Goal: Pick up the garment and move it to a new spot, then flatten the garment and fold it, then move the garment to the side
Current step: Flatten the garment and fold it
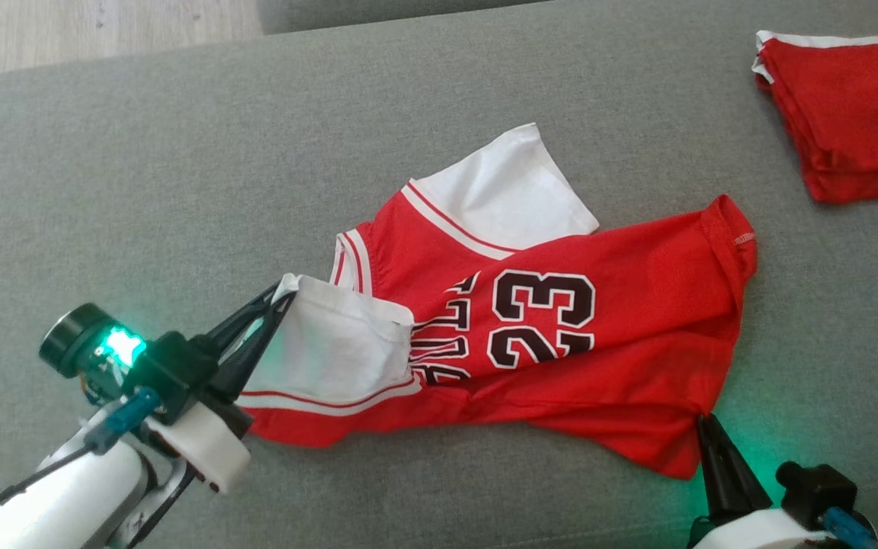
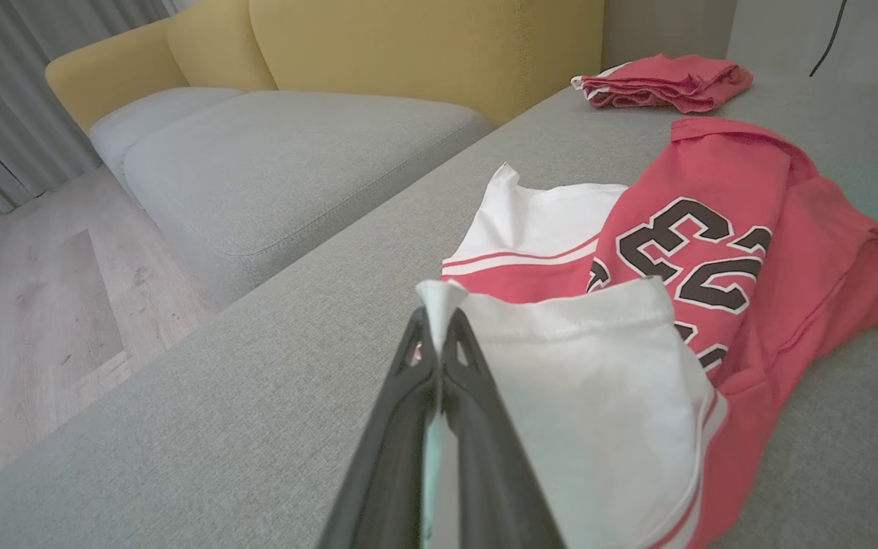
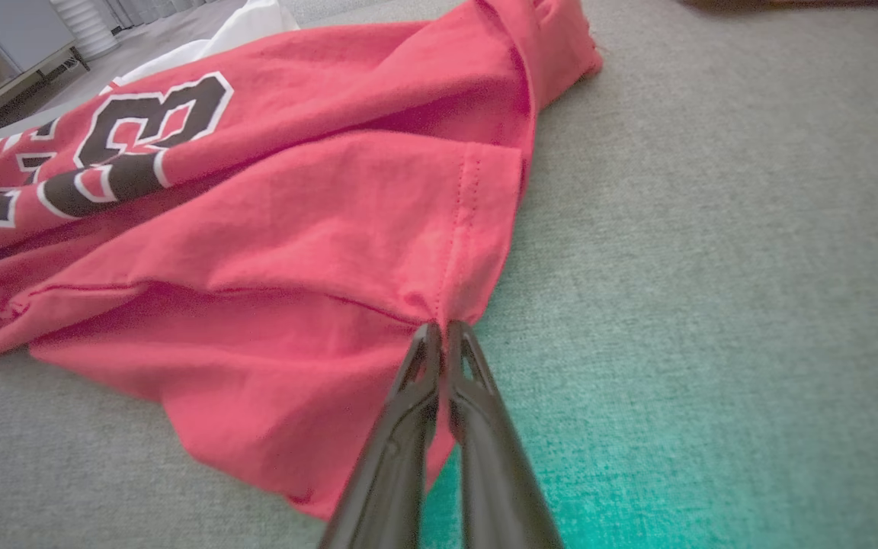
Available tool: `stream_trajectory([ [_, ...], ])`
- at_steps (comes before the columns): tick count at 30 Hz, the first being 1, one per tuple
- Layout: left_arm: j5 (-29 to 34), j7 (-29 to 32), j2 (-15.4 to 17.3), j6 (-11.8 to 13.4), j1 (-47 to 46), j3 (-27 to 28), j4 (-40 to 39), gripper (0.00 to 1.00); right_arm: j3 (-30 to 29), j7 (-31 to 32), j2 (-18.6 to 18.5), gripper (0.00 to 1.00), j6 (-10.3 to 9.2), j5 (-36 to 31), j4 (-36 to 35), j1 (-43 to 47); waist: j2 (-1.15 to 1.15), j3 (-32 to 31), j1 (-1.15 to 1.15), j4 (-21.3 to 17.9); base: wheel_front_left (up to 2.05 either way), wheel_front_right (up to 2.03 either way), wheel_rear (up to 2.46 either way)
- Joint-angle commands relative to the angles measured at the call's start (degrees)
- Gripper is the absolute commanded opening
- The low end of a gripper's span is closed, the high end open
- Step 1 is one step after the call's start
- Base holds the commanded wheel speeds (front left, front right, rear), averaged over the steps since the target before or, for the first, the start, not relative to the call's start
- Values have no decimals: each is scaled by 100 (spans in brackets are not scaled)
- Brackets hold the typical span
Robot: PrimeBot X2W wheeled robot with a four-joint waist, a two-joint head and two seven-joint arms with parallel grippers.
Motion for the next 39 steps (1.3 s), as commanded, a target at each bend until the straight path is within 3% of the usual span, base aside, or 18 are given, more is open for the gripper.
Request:
stream_trajectory([
  [1,-16,-24,289,33,-129,342,-162,0,155,-23,-26,0,-4,39,-93,-81,0,-28,0,-8,0,0,0],
  [9,54,-165,346,90,-103,353,-334,0,58,-23,-90,0,-4,-41,-485,-20,0,-225,0,-72,0,0,0],
  [14,61,-486,419,235,-123,564,-790,0,-412,-23,-56,0,-4,-367,-1475,157,0,-483,0,-135,0,0,0],
  [20,-38,-1132,666,413,-329,1231,-1388,0,-1149,-23,11,0,-4,-673,-3057,167,0,-947,0,-243,0,0,0],
  [24,-127,-1274,734,300,-748,1628,-1760,0,-1484,-23,-231,0,-4,-801,-3809,-155,0,-1121,0,-257,0,0,0],
  [27,-236,-1322,627,50,-1317,1860,-1800,0,-1633,-23,-526,0,-4,-858,-4151,-599,0,-1169,0,-187,0,0,0],
  [31,-317,-1268,339,-501,-2237,1826,-1189,0,-1494,265,-973,0,-4,-869,-3862,-1596,0,-1130,0,-48,0,0,0],
  [34,-401,-1209,-201,-968,-3220,1697,-156,0,-1025,653,-1331,0,-4,-773,-3040,-2874,0,-816,0,141,0,0,0],
  [39,-262,-1258,-839,-1226,-4394,1510,1376,0,-496,734,-1458,0,-4,-618,-1541,-4601,0,-122,0,358,0,0,0],
])
